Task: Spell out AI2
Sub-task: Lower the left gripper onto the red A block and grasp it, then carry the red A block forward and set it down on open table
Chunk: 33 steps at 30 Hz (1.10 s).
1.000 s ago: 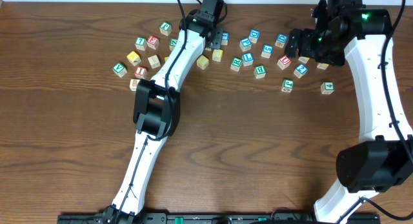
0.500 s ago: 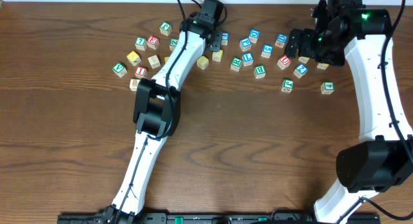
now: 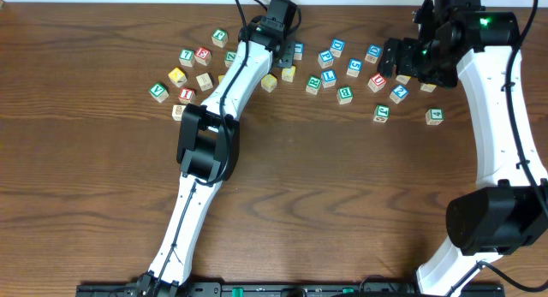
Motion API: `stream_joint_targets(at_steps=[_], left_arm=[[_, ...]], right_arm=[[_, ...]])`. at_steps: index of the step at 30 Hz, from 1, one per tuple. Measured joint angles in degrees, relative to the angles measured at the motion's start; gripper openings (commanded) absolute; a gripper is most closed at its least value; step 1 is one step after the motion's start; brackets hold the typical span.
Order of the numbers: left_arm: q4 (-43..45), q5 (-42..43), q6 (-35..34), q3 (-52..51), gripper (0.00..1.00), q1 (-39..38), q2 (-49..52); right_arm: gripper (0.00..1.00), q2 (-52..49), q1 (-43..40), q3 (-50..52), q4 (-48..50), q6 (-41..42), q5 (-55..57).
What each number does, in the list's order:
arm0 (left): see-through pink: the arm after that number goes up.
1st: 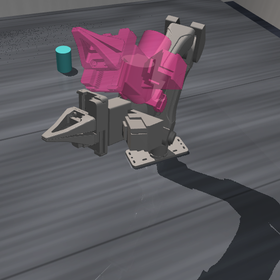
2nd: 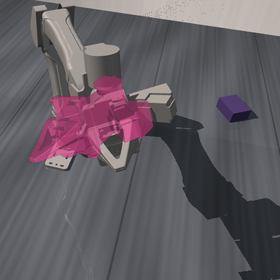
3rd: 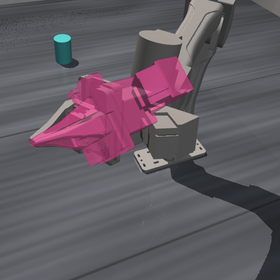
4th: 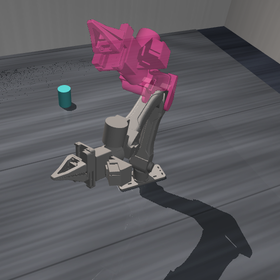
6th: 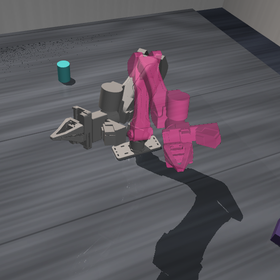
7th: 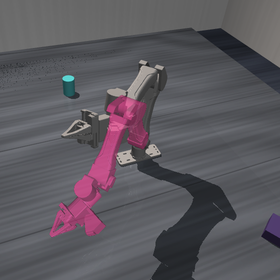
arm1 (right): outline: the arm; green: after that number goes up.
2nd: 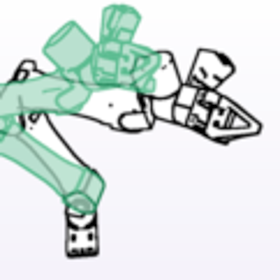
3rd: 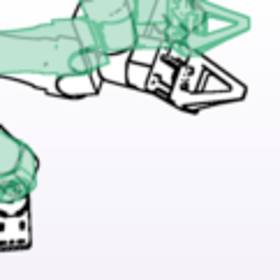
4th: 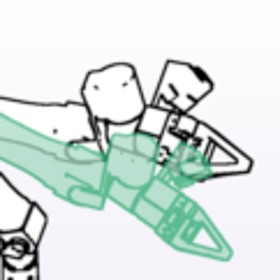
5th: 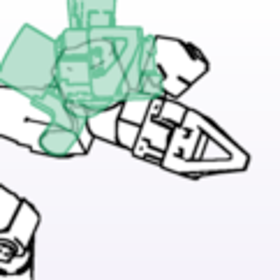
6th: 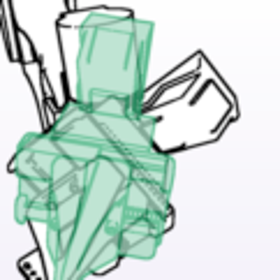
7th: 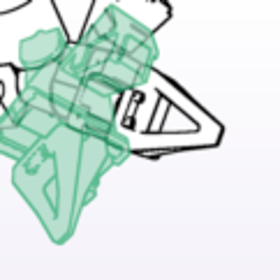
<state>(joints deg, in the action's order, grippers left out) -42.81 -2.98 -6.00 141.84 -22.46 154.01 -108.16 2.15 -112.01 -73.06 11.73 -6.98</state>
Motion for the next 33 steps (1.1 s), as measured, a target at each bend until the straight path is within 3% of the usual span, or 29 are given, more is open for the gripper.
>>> stream_joint_targets(at_steps=[7, 13, 21, 33], left_arm=[[-0.57, -0.13, 0.00, -0.70, 0.25, 0.00, -1.90], [-4.76, -0.85, -0.02, -1.16, 0.22, 0.00, -11.17], [-19.61, -1.64, -3.52, -1.11, 0.22, 0.00, -28.02], [-41.79, -0.44, -10.95, -1.14, 0.19, 0.00, -31.08]], right_arm=[[0.99, 0.00, 0.00, 0.00, 0.00, -0.02, 0.02], [0.99, 0.00, 0.00, 0.00, -0.02, 0.00, 0.04], [0.99, 0.00, 0.00, -0.02, 0.00, 0.00, 0.20], [0.99, 0.00, 0.00, -0.02, 0.00, 0.00, 0.22]])
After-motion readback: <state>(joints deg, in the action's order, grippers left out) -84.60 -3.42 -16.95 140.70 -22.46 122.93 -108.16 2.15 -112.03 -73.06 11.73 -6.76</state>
